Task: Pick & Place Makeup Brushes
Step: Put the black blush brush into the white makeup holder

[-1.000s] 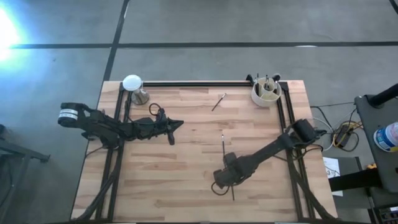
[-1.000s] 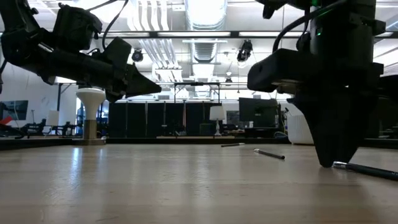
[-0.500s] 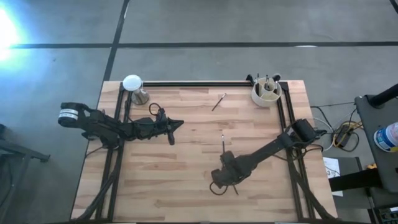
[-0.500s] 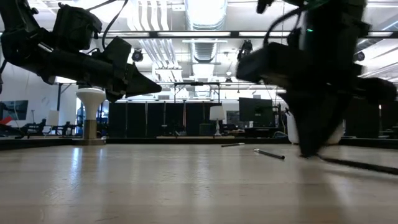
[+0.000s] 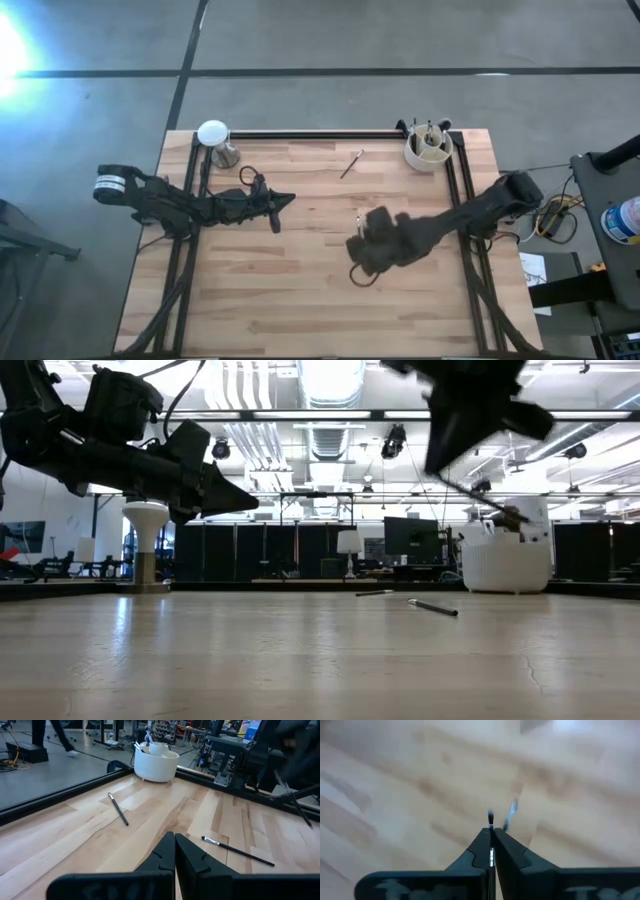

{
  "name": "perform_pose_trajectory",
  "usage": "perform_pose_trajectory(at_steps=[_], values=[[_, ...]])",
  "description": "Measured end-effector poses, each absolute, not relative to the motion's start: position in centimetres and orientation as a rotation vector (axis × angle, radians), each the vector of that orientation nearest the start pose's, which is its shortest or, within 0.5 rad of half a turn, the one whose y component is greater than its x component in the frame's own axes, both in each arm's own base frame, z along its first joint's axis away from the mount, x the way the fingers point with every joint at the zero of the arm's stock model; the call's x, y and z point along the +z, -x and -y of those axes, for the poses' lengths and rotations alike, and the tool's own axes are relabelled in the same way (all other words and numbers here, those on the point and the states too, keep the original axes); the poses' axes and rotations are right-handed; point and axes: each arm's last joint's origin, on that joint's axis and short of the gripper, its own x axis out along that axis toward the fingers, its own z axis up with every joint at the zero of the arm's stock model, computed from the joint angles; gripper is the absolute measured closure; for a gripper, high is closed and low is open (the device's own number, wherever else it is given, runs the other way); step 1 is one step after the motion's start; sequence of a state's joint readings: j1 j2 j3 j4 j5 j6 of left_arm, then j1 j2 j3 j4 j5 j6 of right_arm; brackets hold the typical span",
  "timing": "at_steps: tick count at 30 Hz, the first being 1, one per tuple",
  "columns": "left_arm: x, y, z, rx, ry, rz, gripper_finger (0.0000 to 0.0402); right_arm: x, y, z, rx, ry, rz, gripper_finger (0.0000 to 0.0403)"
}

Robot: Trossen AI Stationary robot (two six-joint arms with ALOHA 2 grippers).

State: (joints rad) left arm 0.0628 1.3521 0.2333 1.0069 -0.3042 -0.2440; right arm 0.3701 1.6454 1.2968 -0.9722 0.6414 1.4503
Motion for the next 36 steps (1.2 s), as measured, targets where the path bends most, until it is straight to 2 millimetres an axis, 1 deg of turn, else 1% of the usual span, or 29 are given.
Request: perform_pose_trajectory(at_steps=[4,8,12,15,19,22,25,28,30,32,36], values=[[15.7,-21.7,-2.2,0.378,0.229,-0.061,0.0399,28.2,-29.2,-6.8,-0.915,-0.473,-0.629,0.0391],[15.6,-21.6,-2.2,0.378,0.23,-0.058,0.0399,30.6,-29.0,-3.6,-0.864,-0.327,-0.612,0.0391],[15.5,-21.6,-2.2,0.378,0.23,-0.061,0.0399,32.1,-28.7,0.2,-0.852,-0.199,-0.611,0.0391],[15.5,-21.6,-2.2,0.379,0.23,-0.061,0.0399,32.6,-27.9,3.1,-0.873,-0.128,-0.606,0.039],[15.5,-21.6,-2.2,0.379,0.23,-0.061,0.0399,32.3,-25.9,7.2,-0.93,-0.086,-0.58,0.039],[15.5,-21.6,-2.2,0.379,0.23,-0.063,0.0399,32.2,-23.6,9.8,-1.004,-0.075,-0.509,0.039],[15.5,-21.6,-2.2,0.379,0.229,-0.064,0.0399,32.1,-20.6,12.0,-1.121,-0.079,-0.438,0.039],[15.5,-21.6,-2.2,0.379,0.225,-0.066,0.0399,31.4,-17.9,13.8,-1.272,-0.094,-0.397,0.039],[15.5,-21.6,-2.2,0.379,0.224,-0.067,0.0399,31.1,-16.5,14.9,-1.363,-0.106,-0.34,0.039],[15.5,-21.6,-2.2,0.38,0.224,-0.066,0.0399,30.5,-15.6,15.7,-1.433,-0.113,-0.317,0.039],[15.5,-21.6,-2.3,0.387,0.222,-0.066,0.0399,28.6,-14.9,17.1,-1.589,-0.097,-0.374,0.039]])
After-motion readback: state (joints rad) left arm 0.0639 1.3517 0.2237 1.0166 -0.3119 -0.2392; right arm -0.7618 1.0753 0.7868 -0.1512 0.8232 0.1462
